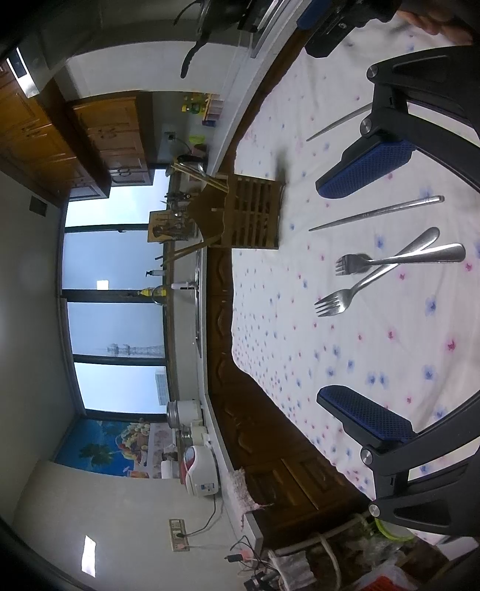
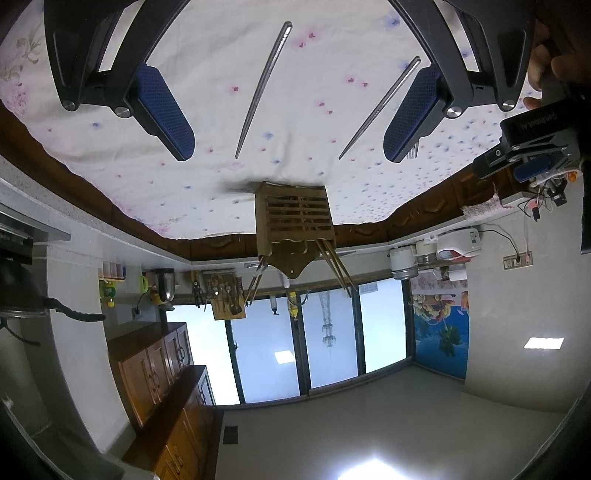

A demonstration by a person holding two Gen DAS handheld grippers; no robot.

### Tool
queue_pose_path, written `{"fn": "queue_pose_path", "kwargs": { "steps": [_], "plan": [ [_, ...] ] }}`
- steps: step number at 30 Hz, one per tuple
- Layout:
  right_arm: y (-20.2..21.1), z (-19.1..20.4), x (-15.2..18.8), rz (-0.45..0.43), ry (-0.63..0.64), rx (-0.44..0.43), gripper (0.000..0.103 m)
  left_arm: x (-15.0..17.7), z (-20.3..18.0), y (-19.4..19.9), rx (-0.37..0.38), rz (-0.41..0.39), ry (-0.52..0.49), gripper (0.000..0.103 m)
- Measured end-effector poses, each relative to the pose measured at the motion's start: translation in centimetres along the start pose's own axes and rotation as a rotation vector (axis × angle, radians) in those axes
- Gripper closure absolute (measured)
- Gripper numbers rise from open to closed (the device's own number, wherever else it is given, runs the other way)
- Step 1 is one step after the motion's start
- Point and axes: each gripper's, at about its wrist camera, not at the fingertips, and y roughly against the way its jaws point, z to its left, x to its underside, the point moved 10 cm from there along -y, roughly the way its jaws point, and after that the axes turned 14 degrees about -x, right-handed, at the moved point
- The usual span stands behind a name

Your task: Organize utensils

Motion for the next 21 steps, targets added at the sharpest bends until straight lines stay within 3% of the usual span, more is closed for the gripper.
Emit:
{"fn": "queue_pose_path", "kwargs": {
  "steps": [21],
  "plan": [
    [-0.18,-0.31,0.56,0.013,-0.014,0.005,0.0,0.1,-0.2,0.2,-0.011,0.009,-0.01,0.001]
  ]
}}
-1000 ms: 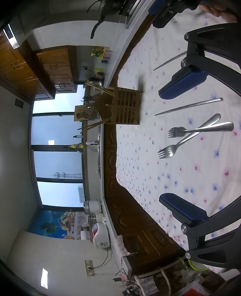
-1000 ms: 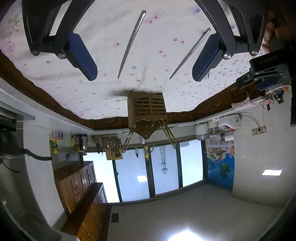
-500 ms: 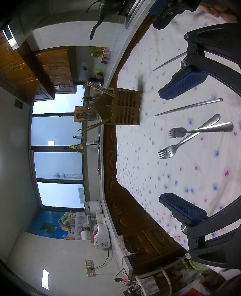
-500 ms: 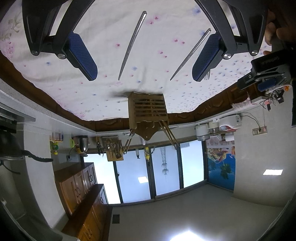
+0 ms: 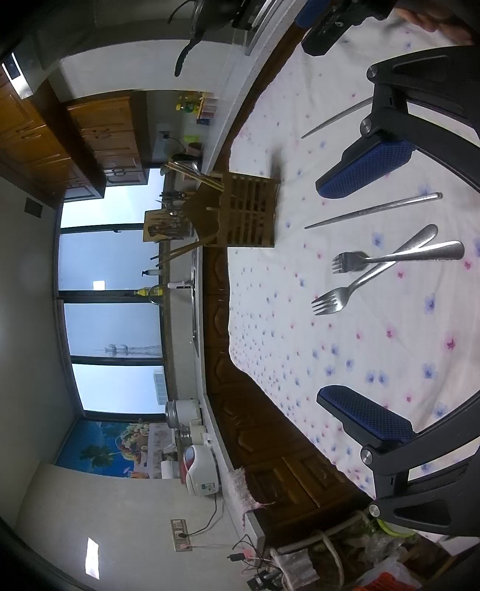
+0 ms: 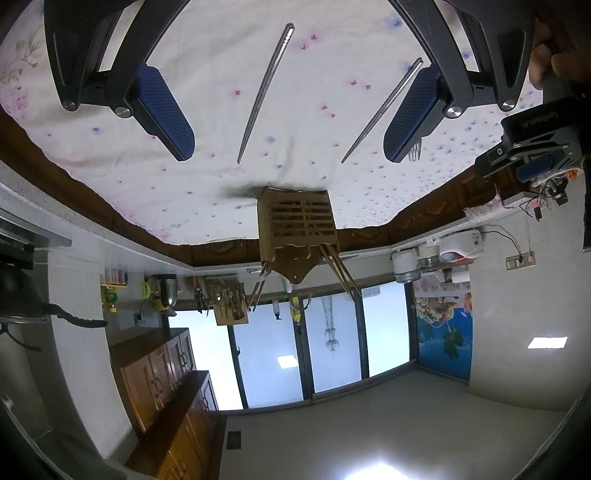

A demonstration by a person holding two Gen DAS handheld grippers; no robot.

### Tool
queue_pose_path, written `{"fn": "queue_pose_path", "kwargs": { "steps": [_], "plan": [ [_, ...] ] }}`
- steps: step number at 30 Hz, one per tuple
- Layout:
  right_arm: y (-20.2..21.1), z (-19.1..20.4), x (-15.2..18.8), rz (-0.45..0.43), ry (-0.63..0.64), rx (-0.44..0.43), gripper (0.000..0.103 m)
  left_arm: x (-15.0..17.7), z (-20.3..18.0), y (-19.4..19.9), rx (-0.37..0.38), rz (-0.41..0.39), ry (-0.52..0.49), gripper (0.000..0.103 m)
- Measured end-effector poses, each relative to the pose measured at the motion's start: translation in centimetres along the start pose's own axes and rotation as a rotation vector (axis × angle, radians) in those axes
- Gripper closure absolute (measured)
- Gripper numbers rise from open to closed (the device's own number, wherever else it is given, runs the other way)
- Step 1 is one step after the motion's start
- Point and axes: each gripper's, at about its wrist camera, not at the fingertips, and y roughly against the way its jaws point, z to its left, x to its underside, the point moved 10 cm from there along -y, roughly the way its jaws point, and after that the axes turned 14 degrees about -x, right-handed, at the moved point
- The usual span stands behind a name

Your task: Organize utensils

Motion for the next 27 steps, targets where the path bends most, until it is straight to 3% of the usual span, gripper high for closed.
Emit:
{"fn": "queue_pose_path", "kwargs": {
  "steps": [27],
  "plan": [
    [-0.06,0.11,-0.09,0.0,-0.01,-0.002,0.0,-0.06,0.1,0.08,0.001,0.003,-0.002,0.001]
  ]
}}
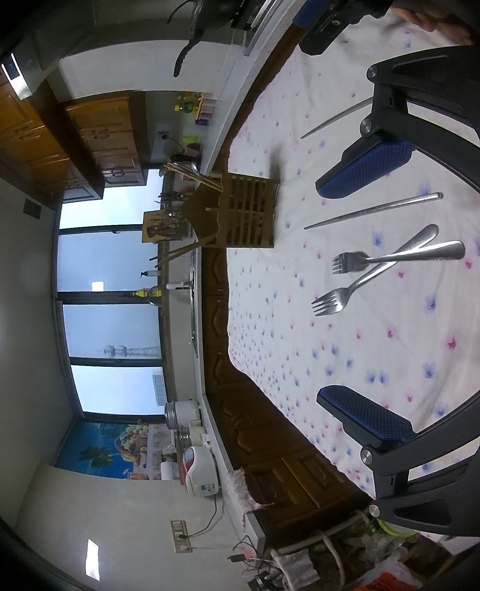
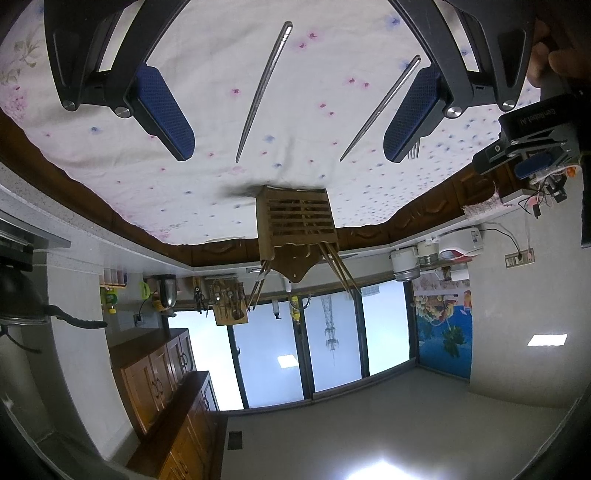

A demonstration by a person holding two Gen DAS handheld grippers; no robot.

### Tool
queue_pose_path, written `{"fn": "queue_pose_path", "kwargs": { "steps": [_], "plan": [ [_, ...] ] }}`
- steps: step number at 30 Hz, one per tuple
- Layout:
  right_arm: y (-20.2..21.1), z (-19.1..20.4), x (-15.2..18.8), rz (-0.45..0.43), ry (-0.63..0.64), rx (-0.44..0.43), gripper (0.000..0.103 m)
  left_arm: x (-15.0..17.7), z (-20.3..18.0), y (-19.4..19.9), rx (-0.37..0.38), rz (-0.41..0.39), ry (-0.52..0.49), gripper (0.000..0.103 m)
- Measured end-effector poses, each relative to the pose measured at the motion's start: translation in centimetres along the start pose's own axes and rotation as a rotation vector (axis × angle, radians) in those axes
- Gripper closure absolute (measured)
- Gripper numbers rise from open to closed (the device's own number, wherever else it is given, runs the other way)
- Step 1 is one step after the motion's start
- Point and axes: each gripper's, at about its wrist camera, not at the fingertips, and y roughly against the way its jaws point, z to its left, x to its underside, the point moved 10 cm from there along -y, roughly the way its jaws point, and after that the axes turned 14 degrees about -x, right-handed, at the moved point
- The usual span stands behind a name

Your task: Organize utensils

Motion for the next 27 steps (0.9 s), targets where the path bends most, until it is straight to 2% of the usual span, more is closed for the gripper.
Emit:
{"fn": "queue_pose_path", "kwargs": {
  "steps": [27],
  "plan": [
    [-0.08,0.26,-0.1,-0.004,-0.002,-0.004,0.0,0.14,-0.1,-0.24,-0.002,-0.004,-0.008,0.001]
  ]
}}
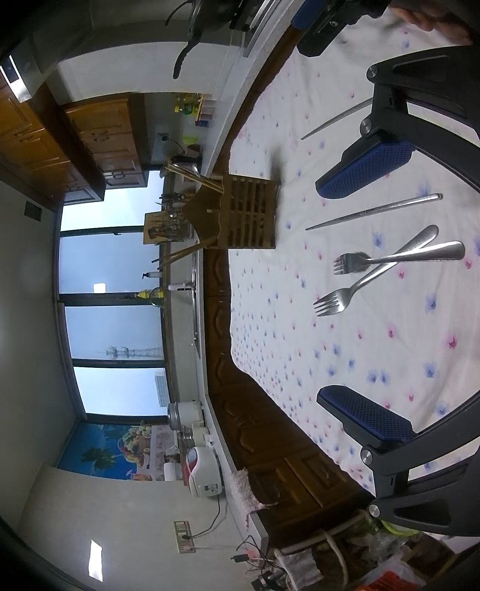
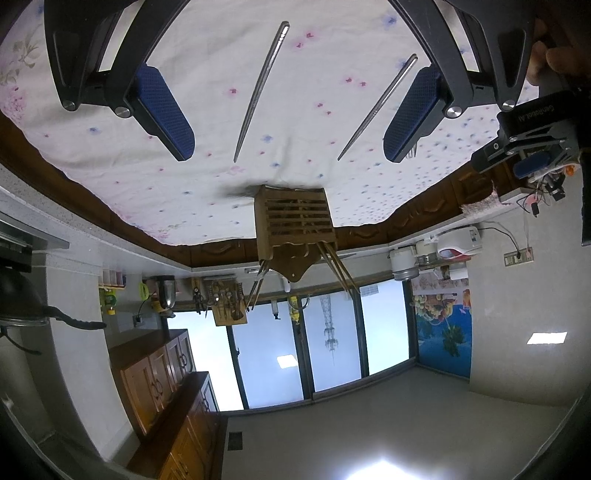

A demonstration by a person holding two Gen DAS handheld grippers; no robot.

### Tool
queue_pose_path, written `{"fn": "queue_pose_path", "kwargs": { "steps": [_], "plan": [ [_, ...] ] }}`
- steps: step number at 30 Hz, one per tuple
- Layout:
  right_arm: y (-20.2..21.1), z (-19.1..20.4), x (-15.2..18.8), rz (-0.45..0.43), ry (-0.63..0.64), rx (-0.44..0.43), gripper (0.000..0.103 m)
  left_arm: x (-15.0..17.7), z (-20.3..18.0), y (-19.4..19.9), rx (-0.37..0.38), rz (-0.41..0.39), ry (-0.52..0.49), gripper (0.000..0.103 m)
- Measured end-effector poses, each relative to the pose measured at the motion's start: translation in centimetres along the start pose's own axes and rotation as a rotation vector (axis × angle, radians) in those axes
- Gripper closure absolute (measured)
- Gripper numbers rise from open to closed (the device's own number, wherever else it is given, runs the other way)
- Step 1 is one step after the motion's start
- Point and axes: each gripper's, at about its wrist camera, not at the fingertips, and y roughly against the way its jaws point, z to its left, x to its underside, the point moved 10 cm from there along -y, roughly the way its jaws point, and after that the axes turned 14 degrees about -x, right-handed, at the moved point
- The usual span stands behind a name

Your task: Organize utensils

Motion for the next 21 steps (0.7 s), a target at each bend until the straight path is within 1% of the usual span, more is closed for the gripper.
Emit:
{"fn": "queue_pose_path", "kwargs": {
  "steps": [21],
  "plan": [
    [-0.14,0.06,-0.04,-0.001,-0.003,-0.001,0.0,-0.29,-0.32,0.4,0.007,-0.003,-0.004,0.001]
  ]
}}
